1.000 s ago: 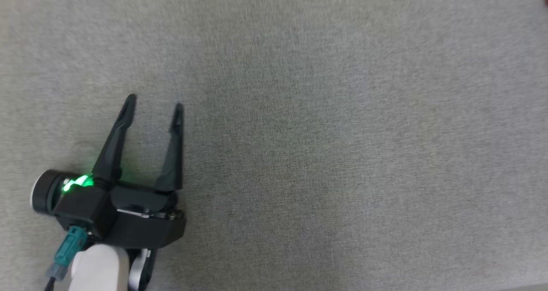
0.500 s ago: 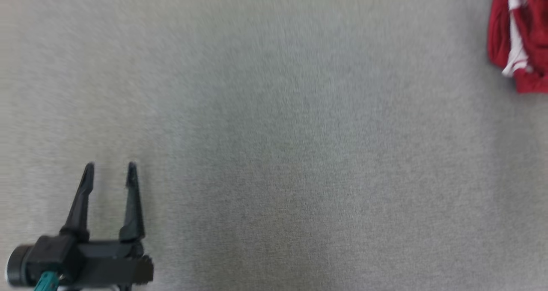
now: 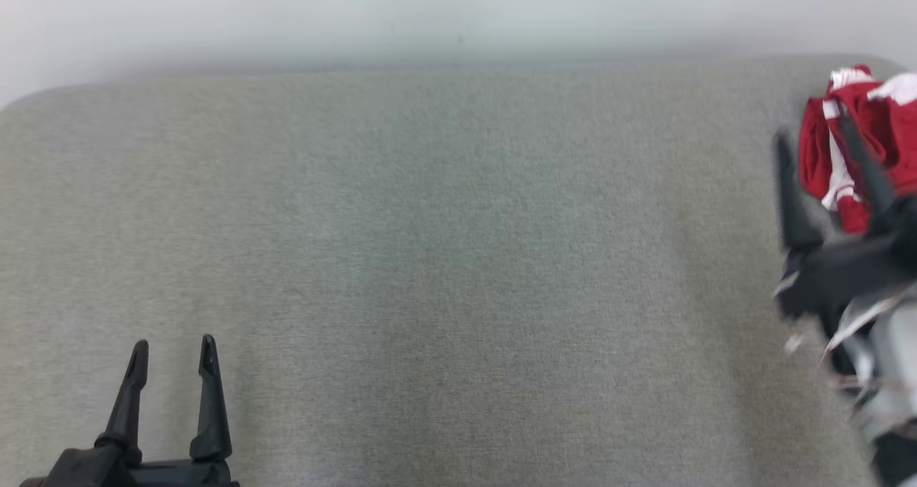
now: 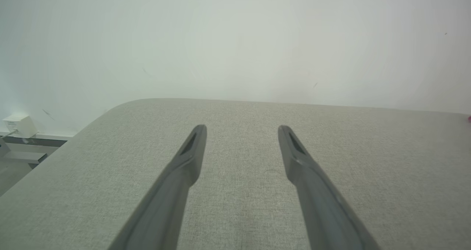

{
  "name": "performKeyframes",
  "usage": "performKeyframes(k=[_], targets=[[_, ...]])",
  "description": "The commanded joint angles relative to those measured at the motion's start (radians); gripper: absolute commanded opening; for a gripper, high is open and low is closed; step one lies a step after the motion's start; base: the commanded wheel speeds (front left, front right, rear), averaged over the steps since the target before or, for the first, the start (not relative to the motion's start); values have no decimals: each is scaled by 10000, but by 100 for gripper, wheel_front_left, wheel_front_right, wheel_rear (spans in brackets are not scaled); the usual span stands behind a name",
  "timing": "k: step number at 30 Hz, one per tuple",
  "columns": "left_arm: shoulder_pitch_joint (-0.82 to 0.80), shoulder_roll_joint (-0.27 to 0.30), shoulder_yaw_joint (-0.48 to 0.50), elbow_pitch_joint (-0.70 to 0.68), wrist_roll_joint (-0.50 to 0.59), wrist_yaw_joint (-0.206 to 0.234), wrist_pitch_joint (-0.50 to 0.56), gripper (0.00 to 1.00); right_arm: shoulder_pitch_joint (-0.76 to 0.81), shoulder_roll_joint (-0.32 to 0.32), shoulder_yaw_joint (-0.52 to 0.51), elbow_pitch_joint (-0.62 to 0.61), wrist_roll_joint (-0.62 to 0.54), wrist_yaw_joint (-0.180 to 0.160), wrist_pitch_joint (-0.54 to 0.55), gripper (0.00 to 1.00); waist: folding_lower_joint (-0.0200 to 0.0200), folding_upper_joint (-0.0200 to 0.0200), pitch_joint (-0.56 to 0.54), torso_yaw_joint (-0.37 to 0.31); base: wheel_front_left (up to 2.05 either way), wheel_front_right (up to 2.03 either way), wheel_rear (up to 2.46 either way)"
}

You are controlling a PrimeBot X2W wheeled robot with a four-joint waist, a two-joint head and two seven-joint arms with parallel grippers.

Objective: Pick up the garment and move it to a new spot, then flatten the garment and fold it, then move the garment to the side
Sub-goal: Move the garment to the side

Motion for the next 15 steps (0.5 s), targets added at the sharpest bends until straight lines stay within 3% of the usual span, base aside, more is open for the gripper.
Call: performKeyframes(k=[1, 15], targets=[[194, -29, 28, 25, -2, 21, 3, 100, 737, 318, -97, -393, -120, -30, -53, 100, 2, 0, -444, 284, 0, 0, 0], [780, -54, 6, 236, -55, 11, 3, 100, 4657, 1934, -654, -2763, -346, -28, 350, 100, 2, 0, -1231, 126, 0, 0, 0]])
